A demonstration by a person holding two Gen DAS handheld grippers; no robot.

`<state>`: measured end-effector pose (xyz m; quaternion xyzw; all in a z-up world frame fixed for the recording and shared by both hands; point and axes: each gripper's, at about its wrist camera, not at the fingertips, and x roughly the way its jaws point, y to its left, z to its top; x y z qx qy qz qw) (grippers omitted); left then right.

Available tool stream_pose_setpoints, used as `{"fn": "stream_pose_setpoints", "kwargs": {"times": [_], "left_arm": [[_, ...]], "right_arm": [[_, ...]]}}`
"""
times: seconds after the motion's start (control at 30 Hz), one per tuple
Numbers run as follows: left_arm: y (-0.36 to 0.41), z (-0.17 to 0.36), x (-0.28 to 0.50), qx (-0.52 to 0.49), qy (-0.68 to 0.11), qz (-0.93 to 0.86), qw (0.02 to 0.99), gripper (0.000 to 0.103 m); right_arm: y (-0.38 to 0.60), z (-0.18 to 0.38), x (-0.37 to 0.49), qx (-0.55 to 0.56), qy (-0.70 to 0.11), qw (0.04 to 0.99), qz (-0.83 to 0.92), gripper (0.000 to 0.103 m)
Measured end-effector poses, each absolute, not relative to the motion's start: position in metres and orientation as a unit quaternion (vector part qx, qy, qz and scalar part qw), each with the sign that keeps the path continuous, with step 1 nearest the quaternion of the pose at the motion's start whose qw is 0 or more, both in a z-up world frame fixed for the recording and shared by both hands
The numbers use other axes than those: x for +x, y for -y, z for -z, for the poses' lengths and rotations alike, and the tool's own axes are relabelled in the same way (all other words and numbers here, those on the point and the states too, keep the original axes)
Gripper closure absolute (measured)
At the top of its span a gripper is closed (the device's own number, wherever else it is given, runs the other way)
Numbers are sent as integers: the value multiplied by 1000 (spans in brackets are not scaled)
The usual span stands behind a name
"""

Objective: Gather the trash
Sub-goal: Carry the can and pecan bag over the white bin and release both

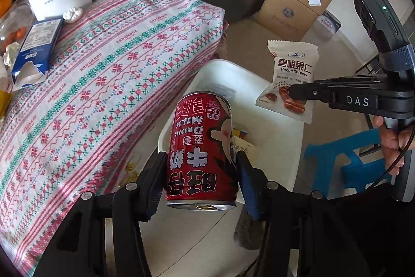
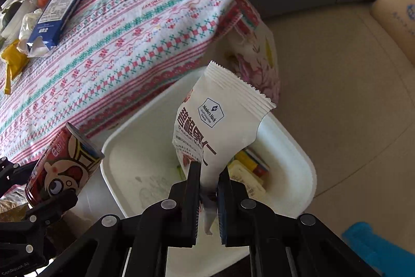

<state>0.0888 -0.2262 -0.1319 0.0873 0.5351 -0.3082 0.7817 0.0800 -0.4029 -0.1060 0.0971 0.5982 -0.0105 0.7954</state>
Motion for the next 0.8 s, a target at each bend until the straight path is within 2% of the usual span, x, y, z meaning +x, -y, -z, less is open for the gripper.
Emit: {"fn": "stream_pose_setpoints", "kwargs": {"times": [0.4,0.57,0.8], "left_arm": [[263,165,90,115,-535,323,772,47],[262,163,92,124,-530,313,778,33],[240,154,96,119,-528,289,790,29]], "right_arm": [[426,114,70,91,-611,785,35,93],[424,118,71,88,-617,781,34,93],[420,122,72,82,-626,774,34,92]]}}
